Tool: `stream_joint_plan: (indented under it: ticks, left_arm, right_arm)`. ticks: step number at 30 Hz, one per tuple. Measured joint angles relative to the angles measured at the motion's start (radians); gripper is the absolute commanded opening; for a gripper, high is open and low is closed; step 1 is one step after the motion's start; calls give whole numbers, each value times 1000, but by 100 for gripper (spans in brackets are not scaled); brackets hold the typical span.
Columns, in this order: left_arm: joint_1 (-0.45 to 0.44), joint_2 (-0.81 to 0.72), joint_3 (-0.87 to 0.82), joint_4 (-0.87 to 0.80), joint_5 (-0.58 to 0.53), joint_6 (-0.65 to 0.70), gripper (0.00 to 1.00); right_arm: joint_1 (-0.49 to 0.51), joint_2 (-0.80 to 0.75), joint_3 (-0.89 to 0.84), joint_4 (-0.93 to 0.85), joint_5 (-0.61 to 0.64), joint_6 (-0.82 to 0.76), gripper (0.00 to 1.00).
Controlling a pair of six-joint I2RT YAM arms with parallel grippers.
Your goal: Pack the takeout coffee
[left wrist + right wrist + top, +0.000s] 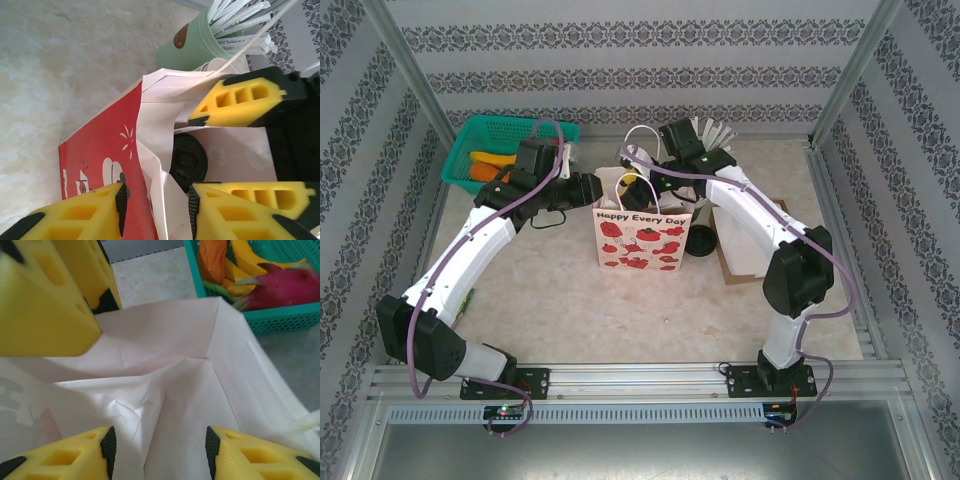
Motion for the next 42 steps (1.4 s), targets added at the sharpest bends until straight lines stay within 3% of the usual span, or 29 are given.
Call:
stream_joint_plan:
  ticks: [15,20,26,34,42]
  left_arm:
    - [0,0,0,-6,9,29,36]
    - [0,0,0,-6,27,31,36]
    - [-7,0,0,-6,57,31,36]
    - [-26,0,-19,-1,68,32,36]
    - [-48,0,-27,-2,84,42,37]
  right_arm:
    - [0,-218,-26,13,252,71,74]
    - [0,-304,-56,40,336,130,98]
    - [0,-406,-151,111,469,225,98]
    - [-5,-578,-402,267,713,342,98]
    - [-82,-673,-583,371,862,484,98]
